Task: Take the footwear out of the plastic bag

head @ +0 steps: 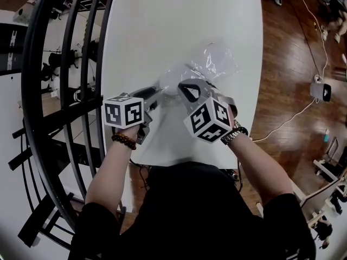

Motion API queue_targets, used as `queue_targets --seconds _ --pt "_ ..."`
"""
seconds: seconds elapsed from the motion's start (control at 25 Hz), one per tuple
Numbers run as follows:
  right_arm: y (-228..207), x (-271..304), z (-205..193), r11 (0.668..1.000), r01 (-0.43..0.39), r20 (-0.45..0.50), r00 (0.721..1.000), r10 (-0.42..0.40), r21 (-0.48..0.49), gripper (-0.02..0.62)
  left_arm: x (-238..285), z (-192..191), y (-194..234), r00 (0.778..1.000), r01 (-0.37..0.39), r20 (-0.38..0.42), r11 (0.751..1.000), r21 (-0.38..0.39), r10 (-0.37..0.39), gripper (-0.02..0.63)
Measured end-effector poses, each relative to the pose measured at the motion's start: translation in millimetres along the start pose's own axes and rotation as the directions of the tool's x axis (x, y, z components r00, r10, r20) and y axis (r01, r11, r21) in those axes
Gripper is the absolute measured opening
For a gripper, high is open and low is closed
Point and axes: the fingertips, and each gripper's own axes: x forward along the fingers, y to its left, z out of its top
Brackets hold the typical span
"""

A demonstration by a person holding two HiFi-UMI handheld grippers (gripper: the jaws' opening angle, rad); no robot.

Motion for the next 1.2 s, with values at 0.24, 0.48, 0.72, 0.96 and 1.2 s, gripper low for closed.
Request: queue_targets --seconds 0.24,0.48,0.72,0.96,1.2 --pt "7 -2 5 0.999 -0.029 0.029 0.999 0.03 -0.021 -0.005 5 1 1 0.999 0.039 0.01 0.998 -0.047 -0.039 0.166" --pt "19 -1 1 0.994 -0.104 0.028 0.994 0.105 -0.037 0.035 17 -5 -7 0.995 0.095 -0.007 0.989 -0.112 -0.096 0.166" --pt "9 -19 -1 0.993 -0.117 0.054 0.991 0.118 -0.019 0.146 14 -2 -3 0.996 0.093 -0.001 0.991 -0.093 -0.093 0.169" --pt "-43 -32 -29 0.998 -0.025 0.011 1.0 0.024 0.064 0.146 13 -5 -3 0.994 0.105 -0.009 0.987 -0.125 -0.107 0.179" --pt "-78 -17 -70 0.99 0.044 -0.12 0.992 -0.028 0.134 0.146 15 -7 -1 0.994 0.104 -0.005 0.985 -0.134 -0.106 0.179"
